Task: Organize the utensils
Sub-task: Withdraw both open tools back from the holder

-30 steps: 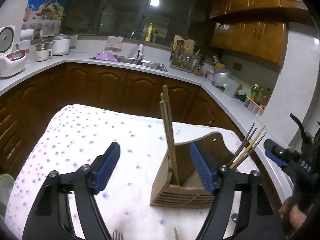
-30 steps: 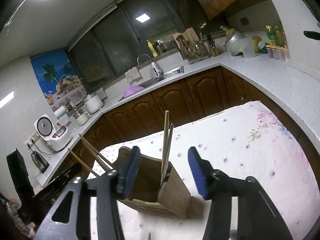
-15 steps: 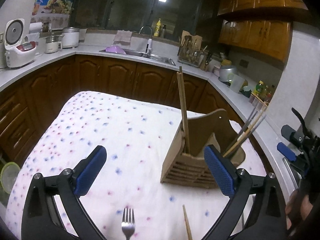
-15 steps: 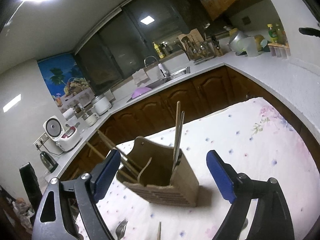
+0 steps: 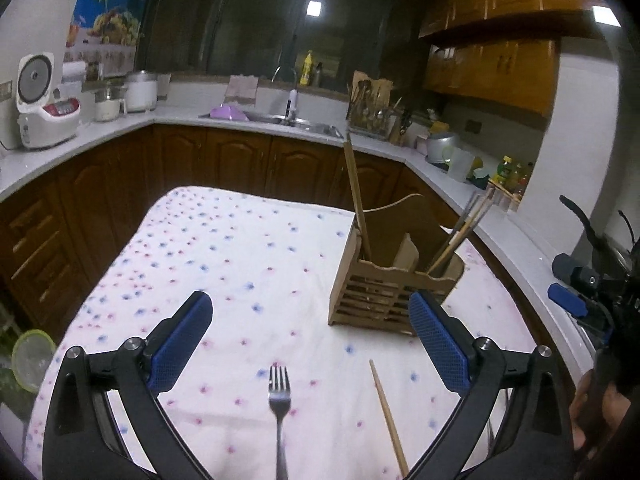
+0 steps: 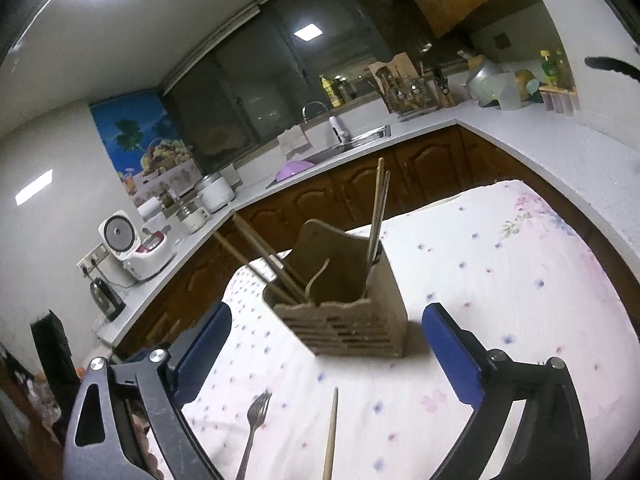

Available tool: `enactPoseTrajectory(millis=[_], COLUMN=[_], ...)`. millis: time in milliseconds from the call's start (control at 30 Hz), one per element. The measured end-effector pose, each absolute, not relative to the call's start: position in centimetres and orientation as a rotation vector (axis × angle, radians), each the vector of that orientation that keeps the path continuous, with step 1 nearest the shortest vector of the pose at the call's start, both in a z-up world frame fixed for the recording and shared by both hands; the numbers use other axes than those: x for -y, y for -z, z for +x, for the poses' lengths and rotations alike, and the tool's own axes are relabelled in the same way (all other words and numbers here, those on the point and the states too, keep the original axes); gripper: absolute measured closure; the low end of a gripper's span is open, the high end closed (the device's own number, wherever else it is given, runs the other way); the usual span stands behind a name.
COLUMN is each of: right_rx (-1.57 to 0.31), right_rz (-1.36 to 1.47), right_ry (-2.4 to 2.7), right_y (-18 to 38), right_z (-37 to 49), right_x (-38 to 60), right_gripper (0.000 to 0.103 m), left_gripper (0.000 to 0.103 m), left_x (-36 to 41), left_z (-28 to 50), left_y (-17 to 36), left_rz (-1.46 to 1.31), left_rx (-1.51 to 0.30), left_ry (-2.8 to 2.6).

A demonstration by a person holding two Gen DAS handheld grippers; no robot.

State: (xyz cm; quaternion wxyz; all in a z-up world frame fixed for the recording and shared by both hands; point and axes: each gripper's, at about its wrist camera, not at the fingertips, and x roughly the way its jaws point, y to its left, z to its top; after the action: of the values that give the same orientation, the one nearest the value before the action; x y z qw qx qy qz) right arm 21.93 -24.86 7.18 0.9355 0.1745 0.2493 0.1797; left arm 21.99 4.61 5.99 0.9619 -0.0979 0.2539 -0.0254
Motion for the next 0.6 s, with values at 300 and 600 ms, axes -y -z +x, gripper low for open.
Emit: enactPoseTrajectory(millis=[300,600], right_rx=[-0.464,-0.373], right_rz=[0.275,0.203], right_ry=[-0.348,-0.278], right_y=[-6.4,-5.2], right_z=[15.5,10.0], right_x=[23.9,23.7], right_gripper=[0.002,0.002], left_gripper=[0.000,0.000], left_x=[-4.3,-3.8], left_z=[16.1,11.5], left_y=[-5.3,-4.4], left_rz=[-0.175,-0.144], left_rx=[-0.484,-0.469], left_ry=[0.049,0.067])
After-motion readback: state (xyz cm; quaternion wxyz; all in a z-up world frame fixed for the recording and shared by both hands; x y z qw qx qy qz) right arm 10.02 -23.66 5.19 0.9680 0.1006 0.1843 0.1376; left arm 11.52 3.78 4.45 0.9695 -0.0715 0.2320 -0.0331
